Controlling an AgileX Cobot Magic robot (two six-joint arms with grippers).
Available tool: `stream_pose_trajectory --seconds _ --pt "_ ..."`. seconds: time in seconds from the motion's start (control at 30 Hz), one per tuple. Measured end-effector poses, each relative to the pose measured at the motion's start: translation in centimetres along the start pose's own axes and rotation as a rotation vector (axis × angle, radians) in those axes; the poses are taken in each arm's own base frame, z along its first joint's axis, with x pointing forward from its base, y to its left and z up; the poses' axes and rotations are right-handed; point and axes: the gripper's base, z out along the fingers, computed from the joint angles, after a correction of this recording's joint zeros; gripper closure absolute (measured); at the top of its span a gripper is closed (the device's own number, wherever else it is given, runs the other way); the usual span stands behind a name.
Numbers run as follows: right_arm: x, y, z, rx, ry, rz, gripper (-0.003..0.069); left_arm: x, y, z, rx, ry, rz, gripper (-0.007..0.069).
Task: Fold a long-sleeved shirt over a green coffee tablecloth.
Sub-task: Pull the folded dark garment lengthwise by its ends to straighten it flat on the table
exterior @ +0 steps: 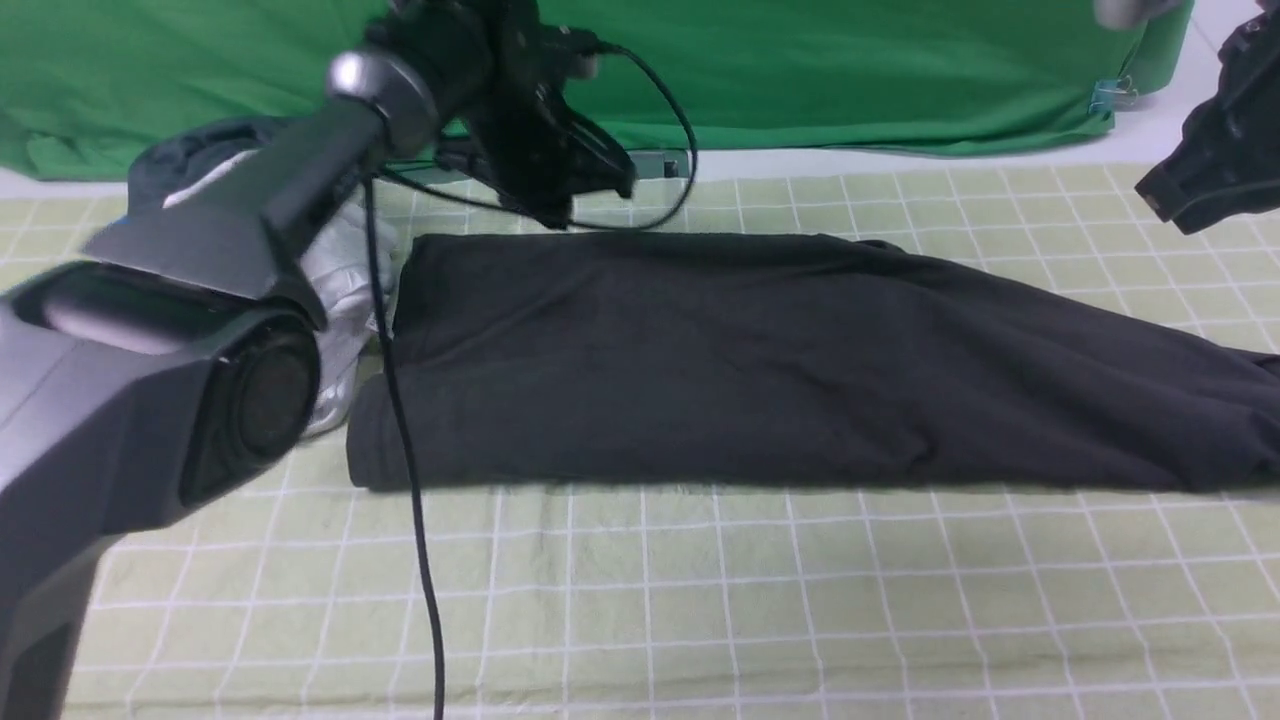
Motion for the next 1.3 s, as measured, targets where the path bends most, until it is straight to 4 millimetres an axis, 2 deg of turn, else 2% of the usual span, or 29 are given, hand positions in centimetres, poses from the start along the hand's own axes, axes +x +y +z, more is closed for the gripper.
stream_pose_trajectory --seconds 0.13,0.2,0.33,0.37,0.4,0.5,0.67,0.7,0.73,0.8,0.97,1.1,1.3 --pt "1.2 -2.7 0.1 0.028 0.029 0.092 0.0657 0.0 -0.2 -4.5 0.046 0.006 0.031 0.0611" --pt "2.3 -4.6 0.1 0.049 0.056 0.176 0.065 0.6 -0.6 -5.9 0.081 0.018 0.031 0.0611" --pt "4.5 -8.2 0.6 0.07 0.111 0.334 0.0569 4.1 -2.0 -7.2 0.141 0.125 0.054 0.0611" --pt "4.7 -8.5 0.7 0.071 0.115 0.346 0.0554 4.3 -2.1 -7.2 0.142 0.131 0.056 0.0611" --pt "5.2 -9.6 1.5 0.06 0.125 0.392 0.0483 6.0 -2.6 -7.1 0.147 0.159 0.067 0.0611" --pt "5.6 -11.1 3.5 0.054 0.136 0.443 0.0361 8.9 -3.3 -6.1 0.152 0.166 0.062 0.0611" --pt "5.5 -12.2 8.3 0.019 0.193 0.466 0.0302 13.7 -3.0 -2.2 0.133 0.249 0.029 0.0611" --pt "5.5 -12.2 8.7 0.013 0.202 0.467 0.0301 13.9 -2.9 -2.1 0.131 0.251 0.025 0.0611" --pt "5.5 -12.3 10.6 -0.011 0.232 0.474 0.0293 14.8 -2.6 -1.3 0.113 0.268 0.01 0.0611" --pt "5.7 -12.4 13.0 -0.032 0.268 0.479 0.0273 15.2 -2.4 -1.0 0.1 0.258 -0.016 0.0611" --pt "6.1 -12.6 16.9 -0.051 0.308 0.481 0.0232 15.5 -2.2 -0.9 0.087 0.254 -0.052 0.0611" --pt "6.1 -12.9 18.6 -0.041 0.29 0.481 0.0225 15.5 -2.2 -1.0 0.084 0.254 -0.056 0.0611" --pt "5.8 -13.2 19.9 -0.035 0.275 0.481 0.0232 15.5 -2.1 -1.0 0.082 0.255 -0.06 0.0611"
